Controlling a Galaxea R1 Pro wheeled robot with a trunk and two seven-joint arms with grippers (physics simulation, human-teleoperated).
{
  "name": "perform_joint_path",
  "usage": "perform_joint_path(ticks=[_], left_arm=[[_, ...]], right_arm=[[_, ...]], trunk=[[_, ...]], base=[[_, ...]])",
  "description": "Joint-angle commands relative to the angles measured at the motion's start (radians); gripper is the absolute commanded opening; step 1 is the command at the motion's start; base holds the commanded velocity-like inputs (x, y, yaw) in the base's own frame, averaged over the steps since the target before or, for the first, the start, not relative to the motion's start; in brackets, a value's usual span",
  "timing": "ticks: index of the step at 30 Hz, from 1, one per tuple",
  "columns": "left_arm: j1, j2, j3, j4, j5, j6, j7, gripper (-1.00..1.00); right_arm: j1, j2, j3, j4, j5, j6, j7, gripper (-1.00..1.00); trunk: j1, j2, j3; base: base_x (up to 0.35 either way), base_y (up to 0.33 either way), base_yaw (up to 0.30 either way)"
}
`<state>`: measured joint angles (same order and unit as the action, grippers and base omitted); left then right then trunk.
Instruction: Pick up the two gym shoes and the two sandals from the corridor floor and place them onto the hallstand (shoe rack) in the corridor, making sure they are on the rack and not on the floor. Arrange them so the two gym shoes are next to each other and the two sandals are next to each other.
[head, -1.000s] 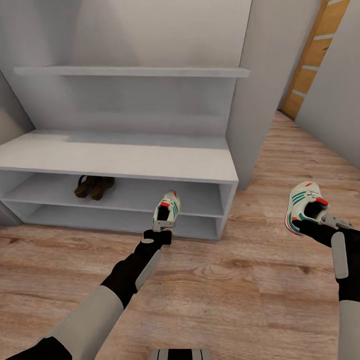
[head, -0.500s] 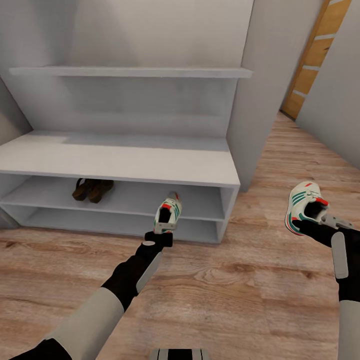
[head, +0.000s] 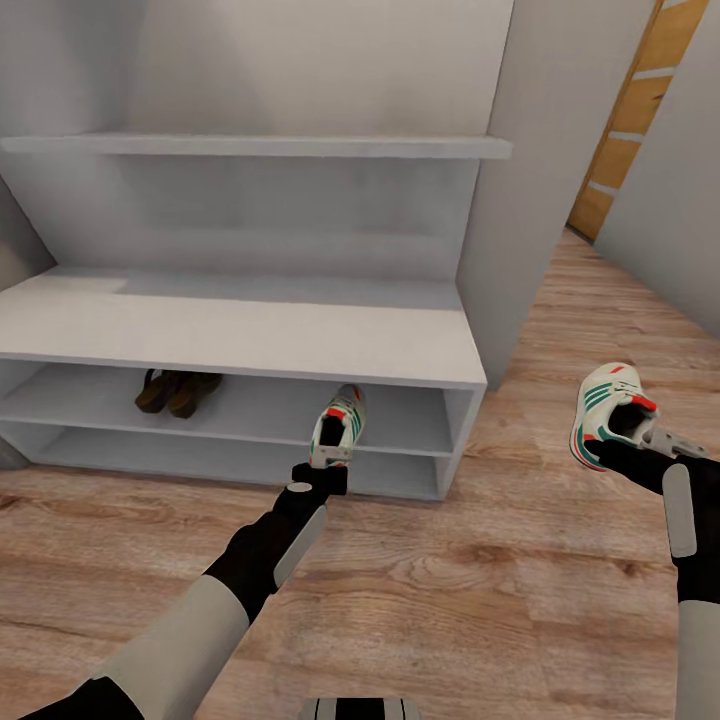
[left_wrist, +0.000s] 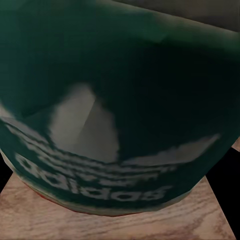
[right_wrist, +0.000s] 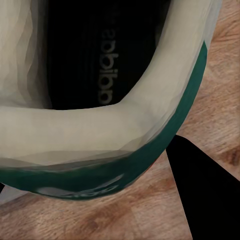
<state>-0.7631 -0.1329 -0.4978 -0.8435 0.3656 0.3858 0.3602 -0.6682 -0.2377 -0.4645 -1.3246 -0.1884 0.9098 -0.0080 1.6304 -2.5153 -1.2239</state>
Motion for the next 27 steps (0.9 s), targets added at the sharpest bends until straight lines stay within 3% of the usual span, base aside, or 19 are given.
perform_joint_path(ticks=[1, 11, 15, 27], left_arm=[[-0.001, 0.0, -0.004, -0.002, 0.01, 0.003, 0.01, -1.0], [-0.001, -0.001, -0.004, -0.002, 0.01, 0.003, 0.009, -1.0], [-0.001, 0.0, -0.003, -0.002, 0.01, 0.004, 0.009, -1.0], [-0.001, 0.0, -0.002, -0.003, 0.01, 0.004, 0.01, -1.0]], right_arm=[[-0.001, 0.0, -0.001, -0.001, -0.005, 0.004, -0.001, -1.0], [-0.001, 0.0, -0.001, -0.001, -0.005, 0.004, -0.001, -1.0], [-0.001, 0.0, -0.001, -0.001, -0.005, 0.004, -0.001, -1.0], [-0.001, 0.0, -0.001, -0.001, -0.005, 0.004, -0.001, -1.0]], trunk=[[0.0, 0.0, -0.001], [0.0, 0.0, -0.001], [0.002, -0.001, -0.016], [0.002, -0.001, -0.016]], base=[[0.002, 0.0, 0.0], [0.0, 0.0, 0.0], [0.0, 0.0, 0.0], [0.0, 0.0, 0.0]])
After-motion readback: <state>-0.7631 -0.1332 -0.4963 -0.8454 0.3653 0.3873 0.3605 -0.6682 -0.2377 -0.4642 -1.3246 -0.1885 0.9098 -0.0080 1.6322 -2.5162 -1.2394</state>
